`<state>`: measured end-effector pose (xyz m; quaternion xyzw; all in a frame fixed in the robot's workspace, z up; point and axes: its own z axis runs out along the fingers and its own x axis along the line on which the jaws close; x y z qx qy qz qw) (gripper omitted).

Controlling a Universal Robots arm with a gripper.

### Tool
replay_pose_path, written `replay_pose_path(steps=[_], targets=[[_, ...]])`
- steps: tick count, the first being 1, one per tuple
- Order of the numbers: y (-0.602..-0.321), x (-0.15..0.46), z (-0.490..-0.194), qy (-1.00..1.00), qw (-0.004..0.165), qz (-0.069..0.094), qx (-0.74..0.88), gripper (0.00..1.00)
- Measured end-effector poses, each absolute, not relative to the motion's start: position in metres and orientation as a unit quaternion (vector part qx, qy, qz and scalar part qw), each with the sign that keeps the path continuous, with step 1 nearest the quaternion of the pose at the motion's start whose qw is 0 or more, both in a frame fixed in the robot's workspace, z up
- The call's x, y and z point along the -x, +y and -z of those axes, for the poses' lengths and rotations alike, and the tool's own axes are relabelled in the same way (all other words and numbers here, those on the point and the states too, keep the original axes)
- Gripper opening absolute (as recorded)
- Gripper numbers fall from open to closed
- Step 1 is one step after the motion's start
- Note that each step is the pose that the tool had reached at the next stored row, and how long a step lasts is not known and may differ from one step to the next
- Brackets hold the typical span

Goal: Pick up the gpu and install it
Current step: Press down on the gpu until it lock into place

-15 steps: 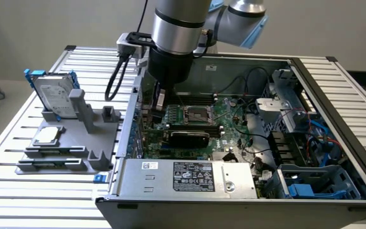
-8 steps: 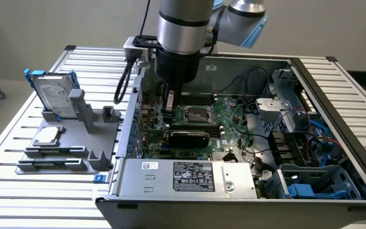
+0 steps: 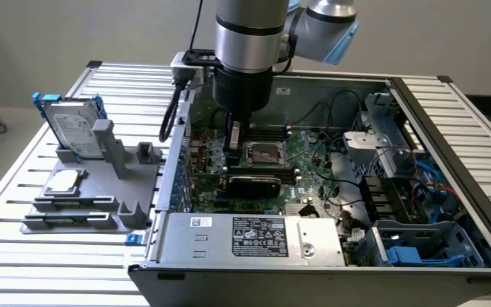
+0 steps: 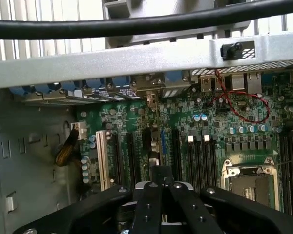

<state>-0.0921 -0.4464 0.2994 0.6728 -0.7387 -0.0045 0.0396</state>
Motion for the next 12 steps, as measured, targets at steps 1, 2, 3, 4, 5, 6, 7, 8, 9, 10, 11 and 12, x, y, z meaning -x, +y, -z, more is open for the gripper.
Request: replay_pose_path(steps=[1, 2, 3, 4, 5, 6, 7, 8, 9, 10, 11, 12], targets=[[-0.4464, 0.0921, -0.2994, -0.739, 0.040, 0.004, -0.673, 0.11], [-0.4464, 0.0921, -0.2994, -0.739, 0.040, 0.004, -0.673, 0.11], [-0.4464, 0.0921, -0.2994, -0.739, 0.040, 0.004, -0.673, 0.11], [-0.4464, 0.0921, -0.2994, -0.739, 0.040, 0.004, -0.673, 0.11], [-0.4464, 0.0921, -0.2994, -0.739, 0.040, 0.004, -0.673, 0.11], [-0.4464, 0.0921, -0.2994, -0.739, 0.040, 0.004, -0.673, 0.11], [-0.4464, 0.0921, -0.2994, -0.739, 0.040, 0.004, -0.673, 0.11], [-0.4464, 0.0921, -0.2994, -0.739, 0.040, 0.004, -0.673, 0.11], [-0.4464, 0.0921, -0.2994, -0.739, 0.040, 0.004, -0.673, 0.11], [-0.4464, 0.0921, -0.2994, -0.739, 0.040, 0.004, -0.673, 0.11], [-0.4464, 0.0921, -0.2994, -0.739, 0.040, 0.004, -0.673, 0.11], [-0.4464, 0.0921, -0.2994, -0.739, 0.040, 0.004, -0.673, 0.11]])
